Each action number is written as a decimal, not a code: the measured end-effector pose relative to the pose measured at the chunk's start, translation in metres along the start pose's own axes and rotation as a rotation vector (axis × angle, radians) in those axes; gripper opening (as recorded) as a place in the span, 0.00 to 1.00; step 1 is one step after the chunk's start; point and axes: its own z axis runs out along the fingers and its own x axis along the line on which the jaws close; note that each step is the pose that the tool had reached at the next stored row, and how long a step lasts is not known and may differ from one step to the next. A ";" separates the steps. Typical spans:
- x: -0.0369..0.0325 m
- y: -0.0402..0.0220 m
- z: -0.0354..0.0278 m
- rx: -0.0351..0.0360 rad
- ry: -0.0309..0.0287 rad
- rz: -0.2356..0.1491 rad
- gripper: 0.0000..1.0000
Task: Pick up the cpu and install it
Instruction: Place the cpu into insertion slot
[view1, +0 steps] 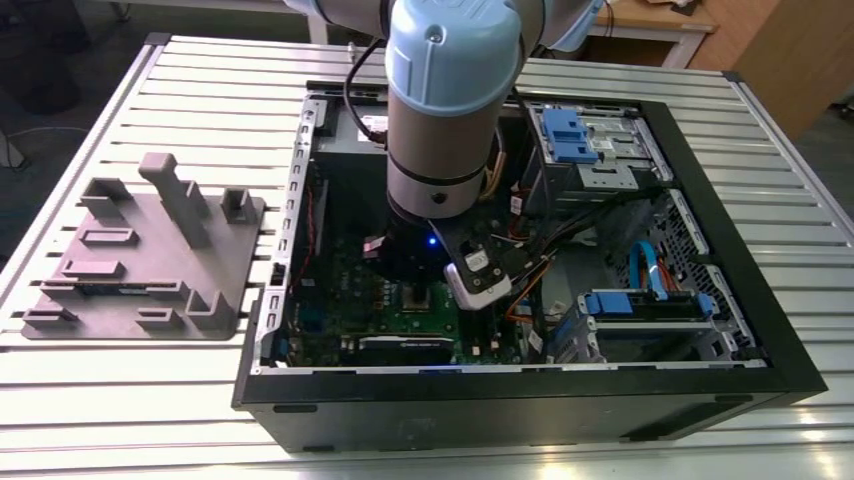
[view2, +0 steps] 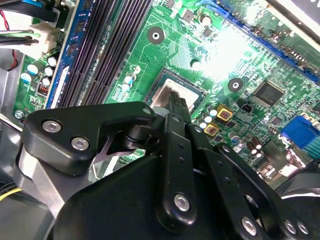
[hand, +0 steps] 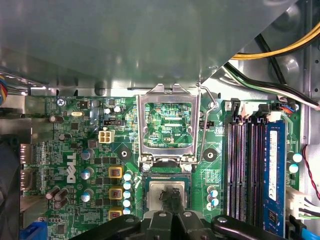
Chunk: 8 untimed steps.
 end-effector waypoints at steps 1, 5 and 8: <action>0.0000 0.0000 0.0000 -0.0001 -0.0001 0.000 0.10; 0.0017 0.0000 0.0007 0.0000 -0.0001 0.000 0.10; 0.0028 -0.0001 0.0033 0.0001 0.0000 0.000 0.10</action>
